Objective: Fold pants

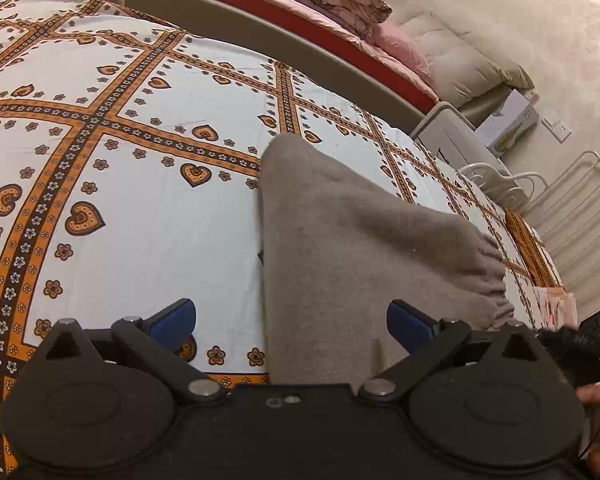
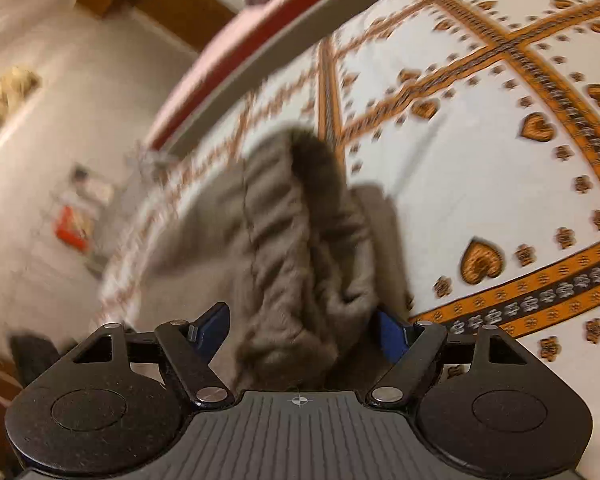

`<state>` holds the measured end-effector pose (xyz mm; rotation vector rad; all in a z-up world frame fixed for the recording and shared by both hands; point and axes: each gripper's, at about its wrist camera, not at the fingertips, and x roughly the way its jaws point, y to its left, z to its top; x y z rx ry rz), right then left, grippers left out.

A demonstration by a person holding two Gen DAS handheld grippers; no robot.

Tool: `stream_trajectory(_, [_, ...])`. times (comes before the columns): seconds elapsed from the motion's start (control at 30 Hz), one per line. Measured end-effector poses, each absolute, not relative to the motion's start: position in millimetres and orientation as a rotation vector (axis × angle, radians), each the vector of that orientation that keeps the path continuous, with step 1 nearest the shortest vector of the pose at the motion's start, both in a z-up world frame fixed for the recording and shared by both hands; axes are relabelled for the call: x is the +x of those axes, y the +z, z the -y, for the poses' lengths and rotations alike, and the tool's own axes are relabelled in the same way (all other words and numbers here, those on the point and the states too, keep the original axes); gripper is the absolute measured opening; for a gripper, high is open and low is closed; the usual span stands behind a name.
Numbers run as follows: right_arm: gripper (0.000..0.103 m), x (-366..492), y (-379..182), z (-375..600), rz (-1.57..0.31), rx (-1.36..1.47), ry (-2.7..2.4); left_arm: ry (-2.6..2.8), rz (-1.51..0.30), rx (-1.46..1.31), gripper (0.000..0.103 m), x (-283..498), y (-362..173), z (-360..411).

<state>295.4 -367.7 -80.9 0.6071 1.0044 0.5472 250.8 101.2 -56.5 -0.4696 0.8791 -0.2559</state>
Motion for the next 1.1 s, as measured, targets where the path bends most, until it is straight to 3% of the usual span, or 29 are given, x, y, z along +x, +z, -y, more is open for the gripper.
stream_trajectory(0.03, [0.073,294,-80,361,-0.994,0.572,0.55,-0.256,-0.88,-0.468,0.096,251,-56,-101])
stream_trajectory(0.07, [0.062,294,-79,358,-0.988,0.569,0.554,-0.256,-0.882,-0.462,0.096,251,-56,-101])
stream_trajectory(0.1, [0.039,294,-80,358,-0.992,0.597,0.556,-0.257,-0.882,-0.455,0.096,250,-56,-101])
stream_trajectory(0.17, [0.032,293,-84,369,-0.989,0.709,0.551,-0.255,-0.882,-0.444,0.096,250,-55,-101])
stream_trajectory(0.3, [0.031,278,-76,392,-0.932,0.902,0.617,-0.258,-0.874,-0.454,0.096,248,-54,-103])
stream_trajectory(0.37, [0.032,274,-88,401,-0.997,0.885,0.538,-0.266,-0.875,-0.445,0.096,249,-53,-101])
stream_trajectory(0.47, [0.051,273,-81,402,-0.985,0.781,0.496,-0.271,-0.879,-0.443,0.096,251,-54,-97])
stream_trajectory(0.5, [0.074,272,-73,404,-0.936,0.766,0.517,-0.279,-0.877,-0.45,0.096,251,-55,-97])
stream_trajectory(0.53, [0.085,270,-66,406,-0.892,0.723,0.493,-0.289,-0.874,-0.454,0.096,252,-55,-95])
stream_trajectory(0.9, [0.085,298,-106,402,-1.03,0.795,0.568,-0.432,-0.895,-0.603,0.09,279,-86,-101])
stream_trajectory(1.1, [0.085,320,-127,408,-1.021,0.928,0.678,-0.583,-0.868,-0.762,0.078,302,-111,-111])
